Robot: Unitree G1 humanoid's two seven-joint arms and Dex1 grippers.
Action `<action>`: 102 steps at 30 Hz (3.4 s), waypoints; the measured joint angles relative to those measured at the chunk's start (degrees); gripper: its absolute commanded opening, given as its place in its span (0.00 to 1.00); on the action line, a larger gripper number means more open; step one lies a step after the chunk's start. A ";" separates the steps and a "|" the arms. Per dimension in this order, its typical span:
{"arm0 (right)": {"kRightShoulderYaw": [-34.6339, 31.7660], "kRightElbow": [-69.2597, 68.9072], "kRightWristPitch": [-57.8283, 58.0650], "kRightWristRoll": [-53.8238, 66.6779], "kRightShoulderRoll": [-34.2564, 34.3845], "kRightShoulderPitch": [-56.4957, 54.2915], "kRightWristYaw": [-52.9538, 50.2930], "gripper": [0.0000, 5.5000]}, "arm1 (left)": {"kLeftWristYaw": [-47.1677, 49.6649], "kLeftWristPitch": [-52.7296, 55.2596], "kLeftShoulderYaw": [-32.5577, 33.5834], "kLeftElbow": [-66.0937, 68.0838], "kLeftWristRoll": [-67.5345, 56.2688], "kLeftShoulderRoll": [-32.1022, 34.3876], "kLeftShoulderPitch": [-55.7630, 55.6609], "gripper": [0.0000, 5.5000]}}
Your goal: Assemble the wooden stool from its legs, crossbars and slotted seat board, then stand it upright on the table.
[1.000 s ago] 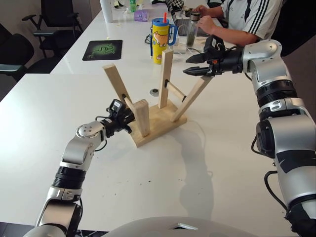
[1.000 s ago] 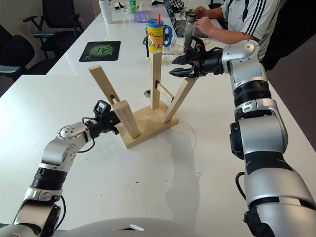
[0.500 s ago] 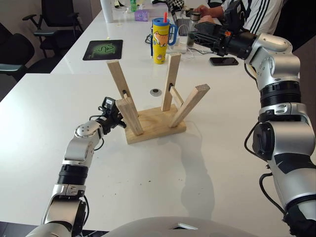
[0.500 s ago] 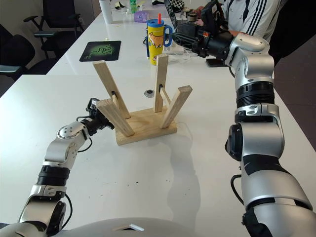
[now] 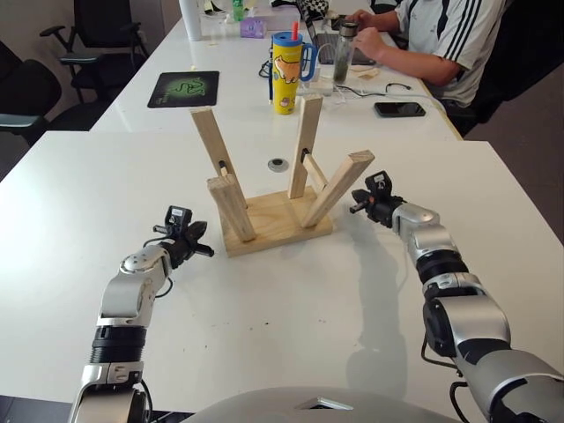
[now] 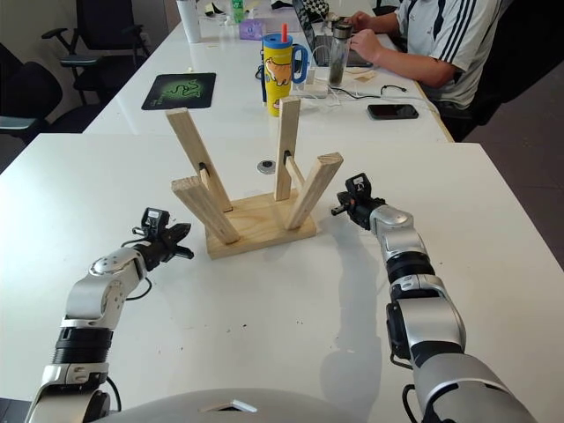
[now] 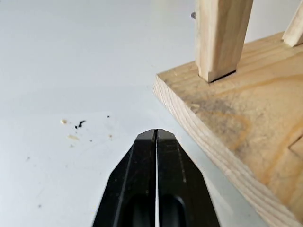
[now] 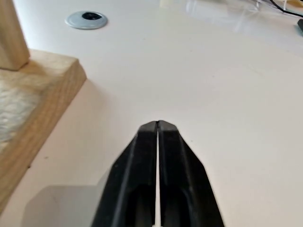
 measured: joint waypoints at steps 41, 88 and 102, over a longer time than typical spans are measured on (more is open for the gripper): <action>4.25 -44.90 14.45 1.60 1.01 31.42 -4.69 0.00 | -0.06 2.75 -5.63 -7.02 1.30 -4.72 4.74 0.00; -1.02 -60.06 25.48 6.75 -0.30 25.18 -3.11 0.00 | 0.53 6.83 -0.90 -19.25 0.67 -4.87 -1.16 0.00; -1.45 -58.22 21.84 7.53 -0.43 24.80 -3.46 0.00 | -0.09 4.33 -0.75 -16.73 0.57 -5.09 -1.38 0.00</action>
